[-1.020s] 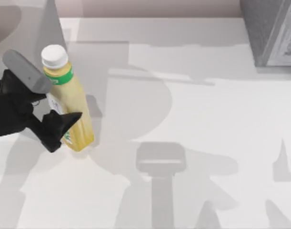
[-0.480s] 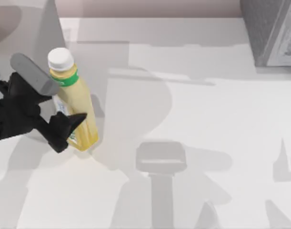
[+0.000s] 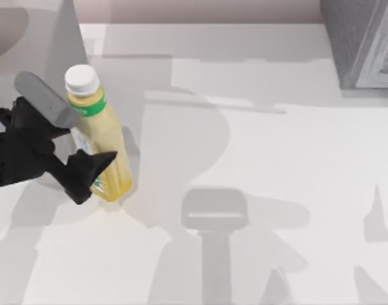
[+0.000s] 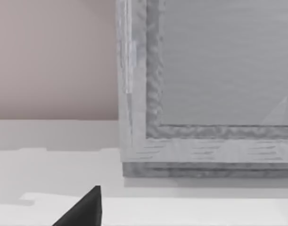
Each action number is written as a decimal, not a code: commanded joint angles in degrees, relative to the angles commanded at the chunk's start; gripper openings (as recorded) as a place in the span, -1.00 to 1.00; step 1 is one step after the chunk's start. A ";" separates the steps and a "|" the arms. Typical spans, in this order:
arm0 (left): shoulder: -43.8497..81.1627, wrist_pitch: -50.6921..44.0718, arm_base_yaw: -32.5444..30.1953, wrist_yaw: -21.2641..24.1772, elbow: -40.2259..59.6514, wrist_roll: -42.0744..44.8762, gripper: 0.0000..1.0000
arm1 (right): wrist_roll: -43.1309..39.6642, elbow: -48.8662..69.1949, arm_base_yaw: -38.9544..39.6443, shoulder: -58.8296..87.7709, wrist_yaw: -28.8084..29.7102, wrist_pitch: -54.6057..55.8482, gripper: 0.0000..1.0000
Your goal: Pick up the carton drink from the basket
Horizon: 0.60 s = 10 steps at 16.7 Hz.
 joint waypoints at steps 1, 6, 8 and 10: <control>0.00 0.00 0.00 0.00 0.00 0.00 0.51 | 0.00 0.00 0.00 0.00 0.00 0.00 1.00; 0.00 0.00 0.00 0.00 0.00 0.00 1.00 | 0.00 0.00 0.00 0.00 0.00 0.00 1.00; 0.00 0.00 0.00 0.00 0.00 0.00 1.00 | 0.00 0.00 0.00 0.00 0.00 0.00 1.00; 0.00 0.00 0.00 0.00 0.00 0.00 1.00 | 0.00 0.00 0.00 0.00 0.00 0.00 1.00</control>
